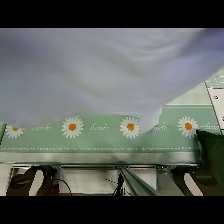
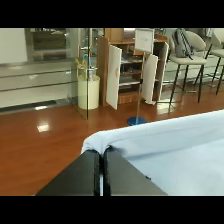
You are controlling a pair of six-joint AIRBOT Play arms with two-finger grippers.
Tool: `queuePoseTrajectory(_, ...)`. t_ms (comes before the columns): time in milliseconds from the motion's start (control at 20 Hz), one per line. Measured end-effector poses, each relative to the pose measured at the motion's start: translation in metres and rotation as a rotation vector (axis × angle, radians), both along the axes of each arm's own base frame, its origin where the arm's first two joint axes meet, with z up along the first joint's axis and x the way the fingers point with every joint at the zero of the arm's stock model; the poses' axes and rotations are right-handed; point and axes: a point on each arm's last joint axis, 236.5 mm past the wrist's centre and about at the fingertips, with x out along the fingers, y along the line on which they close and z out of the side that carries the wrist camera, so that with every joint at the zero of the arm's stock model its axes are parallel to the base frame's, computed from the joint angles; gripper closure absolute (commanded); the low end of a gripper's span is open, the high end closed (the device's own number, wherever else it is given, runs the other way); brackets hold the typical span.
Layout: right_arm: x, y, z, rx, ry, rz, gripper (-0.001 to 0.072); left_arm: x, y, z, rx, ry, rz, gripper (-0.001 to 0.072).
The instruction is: Fold the shirts.
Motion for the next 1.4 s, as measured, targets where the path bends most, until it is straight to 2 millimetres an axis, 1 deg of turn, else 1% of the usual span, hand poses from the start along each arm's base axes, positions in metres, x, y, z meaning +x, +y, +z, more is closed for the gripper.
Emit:
queuePoseTrajectory(100,-0.008,-0.001,-0.001,0.003,0.019,-0.005,0.0687,-0.004,-0.001,-0.008,0.029,0.036,0.008,0.0689)
queuePoseTrajectory(200,-0.007,-0.007,-0.017,-0.012,0.091,-0.034,0.0688,-0.006,0.0,-0.021,0.042,0.097,0.016,0.0689)
queuePoseTrajectory(300,0.001,-0.016,-0.039,-0.039,0.191,-0.066,0.0687,-0.004,0.005,-0.034,0.045,0.155,0.038,0.069)
queuePoseTrajectory(400,0.019,-0.022,-0.064,-0.068,0.295,-0.086,0.0688,0.004,0.01,-0.043,0.039,0.204,0.048,0.069)
queuePoseTrajectory(500,0.049,-0.024,-0.096,-0.085,0.42,-0.084,0.0687,0.026,0.019,-0.062,0.024,0.286,0.057,0.0689)
queuePoseTrajectory(550,0.069,-0.022,-0.12,-0.09,0.507,-0.073,0.0687,0.041,0.024,-0.078,0.01,0.348,0.055,0.069)
queuePoseTrajectory(600,0.087,-0.02,-0.144,-0.094,0.588,-0.058,0.0687,0.057,0.029,-0.095,-0.006,0.411,0.052,0.0689)
queuePoseTrajectory(700,0.127,-0.013,-0.193,-0.102,0.736,-0.029,0.0687,0.092,0.04,-0.142,-0.045,0.562,0.044,0.0689)
queuePoseTrajectory(800,0.168,-0.006,-0.245,-0.107,0.857,-0.004,0.0687,0.125,0.05,-0.199,-0.067,0.721,0.028,0.0689)
queuePoseTrajectory(850,0.187,-0.004,-0.267,-0.107,0.896,0.005,0.0686,0.141,0.056,-0.229,-0.081,0.797,0.022,0.0689)
queuePoseTrajectory(950,0.218,0.003,-0.314,-0.099,0.978,0.025,0.0686,0.167,0.065,-0.285,-0.113,0.927,0.018,0.0689)
queuePoseTrajectory(1000,0.229,0.006,-0.336,-0.09,1.012,0.034,0.0686,0.178,0.069,-0.311,-0.131,0.987,0.017,0.0689)
queuePoseTrajectory(1050,0.238,0.01,-0.358,-0.073,1.051,0.044,0.0686,0.19,0.074,-0.336,-0.15,1.037,0.025,0.0688)
queuePoseTrajectory(1150,0.25,0.015,-0.394,-0.03,1.115,0.051,0.0686,0.208,0.081,-0.379,-0.185,1.128,0.033,0.0688)
queuePoseTrajectory(1250,0.255,0.02,-0.421,0.013,1.17,0.051,0.0685,0.219,0.083,-0.417,-0.212,1.21,0.033,0.0688)
queuePoseTrajectory(1300,0.256,0.021,-0.432,0.032,1.195,0.049,0.0683,0.221,0.083,-0.433,-0.221,1.252,0.028,0.0673)
queuePoseTrajectory(1350,0.256,0.023,-0.44,0.044,1.217,0.049,0.0589,0.223,0.081,-0.449,-0.233,1.29,0.023,0.0549)
queuePoseTrajectory(1400,0.255,0.024,-0.446,0.055,1.233,0.049,0.0433,0.224,0.08,-0.46,-0.246,1.321,0.021,0.044)
